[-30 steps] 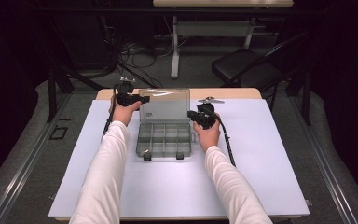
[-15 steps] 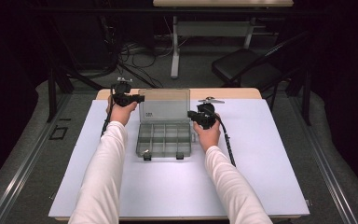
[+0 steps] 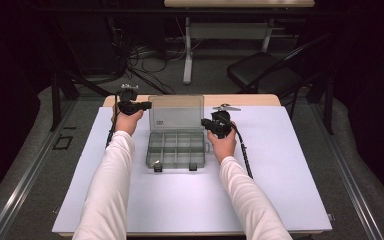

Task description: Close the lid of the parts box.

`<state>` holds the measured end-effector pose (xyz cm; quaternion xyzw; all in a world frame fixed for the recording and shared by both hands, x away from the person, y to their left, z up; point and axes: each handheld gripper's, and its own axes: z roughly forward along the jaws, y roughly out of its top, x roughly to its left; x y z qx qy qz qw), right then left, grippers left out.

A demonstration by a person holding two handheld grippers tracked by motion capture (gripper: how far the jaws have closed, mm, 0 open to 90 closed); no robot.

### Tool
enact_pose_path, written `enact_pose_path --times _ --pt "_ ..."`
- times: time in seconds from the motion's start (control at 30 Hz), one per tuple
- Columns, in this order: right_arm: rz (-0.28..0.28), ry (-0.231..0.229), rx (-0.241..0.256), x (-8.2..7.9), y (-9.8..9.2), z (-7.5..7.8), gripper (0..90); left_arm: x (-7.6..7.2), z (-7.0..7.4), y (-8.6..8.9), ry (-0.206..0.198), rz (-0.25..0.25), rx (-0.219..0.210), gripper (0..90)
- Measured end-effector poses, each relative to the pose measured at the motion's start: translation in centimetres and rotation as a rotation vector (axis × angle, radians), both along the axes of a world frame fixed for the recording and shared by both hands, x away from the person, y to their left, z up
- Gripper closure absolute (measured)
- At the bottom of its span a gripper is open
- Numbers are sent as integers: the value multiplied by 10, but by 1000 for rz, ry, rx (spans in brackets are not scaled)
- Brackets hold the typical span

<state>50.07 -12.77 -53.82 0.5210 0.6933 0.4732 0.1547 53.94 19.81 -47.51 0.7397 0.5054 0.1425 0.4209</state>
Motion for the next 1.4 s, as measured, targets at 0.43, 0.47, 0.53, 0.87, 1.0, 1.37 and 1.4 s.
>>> enact_pose_path --times 0.43,0.47,0.53,0.87,1.0,1.37,1.4 --pt "2 -15 -1 -1 -4 8 564 -9 0 3 -46 -32 5 839" --pt "0 -21 -6 -2 -4 9 549 -10 0 3 -55 -31 5 839" --pt "2 -26 -4 -2 -5 13 498 -12 -1 3 -69 -24 3 839" --pt "9 -11 2 -4 -4 38 342 -21 0 5 -105 -41 2 842" --pt "40 -13 -11 -6 -2 44 314 -24 2 5 -110 -52 7 841" --pt "33 -44 -47 -7 -2 63 509 -34 -1 6 -163 -47 -3 844" --pt "32 -47 -43 -8 -2 65 534 -34 -2 6 -170 -46 -5 843"
